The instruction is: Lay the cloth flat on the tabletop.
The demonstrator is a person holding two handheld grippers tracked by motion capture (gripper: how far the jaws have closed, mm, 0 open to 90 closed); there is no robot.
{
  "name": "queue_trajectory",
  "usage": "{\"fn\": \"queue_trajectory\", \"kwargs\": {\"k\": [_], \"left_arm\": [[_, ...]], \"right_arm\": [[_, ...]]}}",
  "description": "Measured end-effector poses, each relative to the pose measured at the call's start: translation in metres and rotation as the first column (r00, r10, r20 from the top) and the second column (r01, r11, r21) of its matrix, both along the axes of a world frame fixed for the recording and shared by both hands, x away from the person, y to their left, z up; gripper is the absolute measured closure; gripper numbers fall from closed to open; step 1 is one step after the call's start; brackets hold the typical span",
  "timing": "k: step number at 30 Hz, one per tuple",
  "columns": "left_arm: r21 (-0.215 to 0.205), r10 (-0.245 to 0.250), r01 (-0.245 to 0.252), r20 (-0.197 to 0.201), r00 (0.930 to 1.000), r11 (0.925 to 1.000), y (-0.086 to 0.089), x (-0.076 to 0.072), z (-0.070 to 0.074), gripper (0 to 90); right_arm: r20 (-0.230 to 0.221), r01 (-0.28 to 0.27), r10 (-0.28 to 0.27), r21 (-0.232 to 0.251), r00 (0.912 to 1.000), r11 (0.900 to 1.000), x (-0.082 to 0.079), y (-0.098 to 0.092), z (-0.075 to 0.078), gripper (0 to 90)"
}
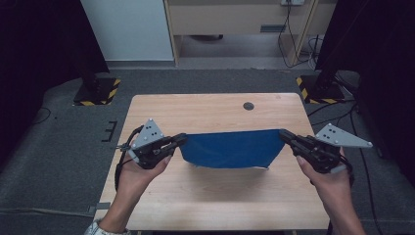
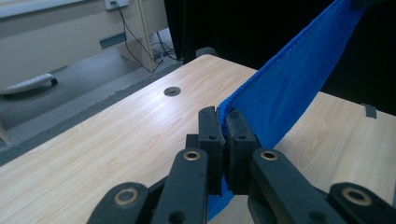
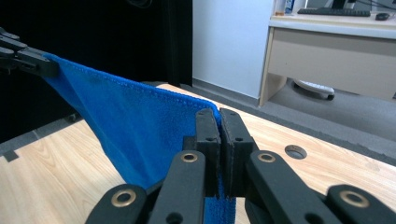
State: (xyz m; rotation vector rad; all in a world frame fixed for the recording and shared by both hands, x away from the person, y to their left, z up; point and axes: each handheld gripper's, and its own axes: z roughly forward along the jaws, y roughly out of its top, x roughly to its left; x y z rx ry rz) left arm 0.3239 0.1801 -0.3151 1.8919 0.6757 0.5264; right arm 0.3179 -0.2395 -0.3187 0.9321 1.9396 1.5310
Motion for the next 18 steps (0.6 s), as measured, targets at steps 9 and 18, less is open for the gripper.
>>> {"fn": "queue_trajectory", "kwargs": {"k": [9, 18], "left_arm": [[0.028, -0.012, 0.010, 0.049, 0.9987, 0.9996, 0.000, -0.033, 0.023, 87.1], [0.014, 0.029, -0.029, -0.017, 0.9994, 0.9995, 0.005, 0.021, 0.003, 86.9]], "right_arm": [[0.054, -0.015, 0.014, 0.020, 0.9984, 1.000, -0.030, -0.004, 0.011, 87.3], [0.006, 0.007, -0.006, -0.034, 1.0000, 0.999, 0.006, 0.008, -0.005, 87.4]]}}
